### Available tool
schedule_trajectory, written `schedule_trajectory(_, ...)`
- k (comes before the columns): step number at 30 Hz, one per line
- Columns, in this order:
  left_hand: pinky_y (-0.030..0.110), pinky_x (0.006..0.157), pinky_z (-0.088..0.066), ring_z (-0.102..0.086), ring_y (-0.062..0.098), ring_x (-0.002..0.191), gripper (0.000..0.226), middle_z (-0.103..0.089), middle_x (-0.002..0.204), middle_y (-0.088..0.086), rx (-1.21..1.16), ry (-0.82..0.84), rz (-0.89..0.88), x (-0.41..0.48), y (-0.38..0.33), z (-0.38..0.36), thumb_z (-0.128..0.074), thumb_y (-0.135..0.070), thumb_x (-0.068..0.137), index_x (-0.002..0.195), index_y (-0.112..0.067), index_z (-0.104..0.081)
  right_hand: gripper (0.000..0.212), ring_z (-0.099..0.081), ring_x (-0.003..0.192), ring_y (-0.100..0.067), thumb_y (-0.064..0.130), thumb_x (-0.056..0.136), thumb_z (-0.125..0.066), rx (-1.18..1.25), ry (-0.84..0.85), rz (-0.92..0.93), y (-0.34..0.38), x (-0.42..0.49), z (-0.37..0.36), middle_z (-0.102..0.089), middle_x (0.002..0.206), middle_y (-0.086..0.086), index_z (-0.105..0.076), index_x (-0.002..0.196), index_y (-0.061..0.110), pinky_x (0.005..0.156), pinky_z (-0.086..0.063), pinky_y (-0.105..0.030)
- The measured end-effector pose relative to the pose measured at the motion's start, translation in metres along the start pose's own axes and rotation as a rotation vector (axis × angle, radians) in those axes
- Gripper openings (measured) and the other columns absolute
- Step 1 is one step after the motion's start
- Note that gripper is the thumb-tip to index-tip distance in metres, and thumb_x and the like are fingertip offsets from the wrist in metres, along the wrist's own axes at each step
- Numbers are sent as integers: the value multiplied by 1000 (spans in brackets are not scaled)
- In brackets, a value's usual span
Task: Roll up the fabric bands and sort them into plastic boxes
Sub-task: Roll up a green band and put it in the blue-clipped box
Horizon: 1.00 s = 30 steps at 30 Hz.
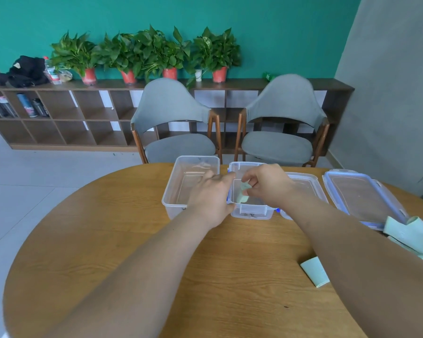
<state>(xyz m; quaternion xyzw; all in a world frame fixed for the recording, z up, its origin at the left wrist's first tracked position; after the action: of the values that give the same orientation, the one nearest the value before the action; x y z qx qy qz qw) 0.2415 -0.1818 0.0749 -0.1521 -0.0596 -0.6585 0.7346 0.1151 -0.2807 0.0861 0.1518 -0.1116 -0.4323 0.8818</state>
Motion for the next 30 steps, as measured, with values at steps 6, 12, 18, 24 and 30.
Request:
schedule_trajectory(6,39,100,-41,-45,23,125,92,-71,121,-8,53,39,-4,4,2,-14,-78,-53,84,159,-29,-30,32,-67,101,-14,26,85,-85,-54,113,4,0,11,-25,-73,103,6,-77,116,23,94,-58,-34)
schedule_trajectory(12,39,99,-42,-46,22,120,86,-70,119,-10,44,30,-19,5,5,-20,-78,-50,84,155,-30,-34,25,-65,104,-12,23,86,-83,-97,237,-28,6,21,-33,-72,105,10,-78,111,23,101,-53,-34)
schedule_trajectory(18,40,98,-41,-49,22,119,79,-72,118,-10,52,-8,-27,6,2,-18,-78,-47,85,151,-31,-40,25,-78,86,-16,12,84,-83,-6,345,-148,4,31,-48,-78,102,-2,-78,107,20,92,-62,-38)
schedule_trajectory(24,39,97,-43,-52,22,117,74,-72,116,-10,42,-30,-23,6,1,-17,-80,-51,83,145,-31,-45,22,-78,86,-15,11,85,-83,121,342,-168,0,30,-49,-77,102,0,-80,105,19,93,-62,-36)
schedule_trajectory(30,39,98,-44,-52,21,117,78,-72,116,-11,10,-42,-1,6,3,-20,-82,-53,82,147,-31,-45,19,-78,88,-10,14,89,-80,256,427,-170,-6,23,-44,-78,106,3,-78,104,25,93,-61,-30)
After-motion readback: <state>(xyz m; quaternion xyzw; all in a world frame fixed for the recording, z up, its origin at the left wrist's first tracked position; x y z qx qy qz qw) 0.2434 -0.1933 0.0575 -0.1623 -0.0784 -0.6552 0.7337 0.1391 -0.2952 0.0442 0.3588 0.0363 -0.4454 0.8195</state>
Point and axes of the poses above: each hand's wrist, its own x-axis towards the middle knuckle, its own z-axis out of the back of the hand, y = z × x, the point moved 7 cm from there along x, towards the middle knuckle
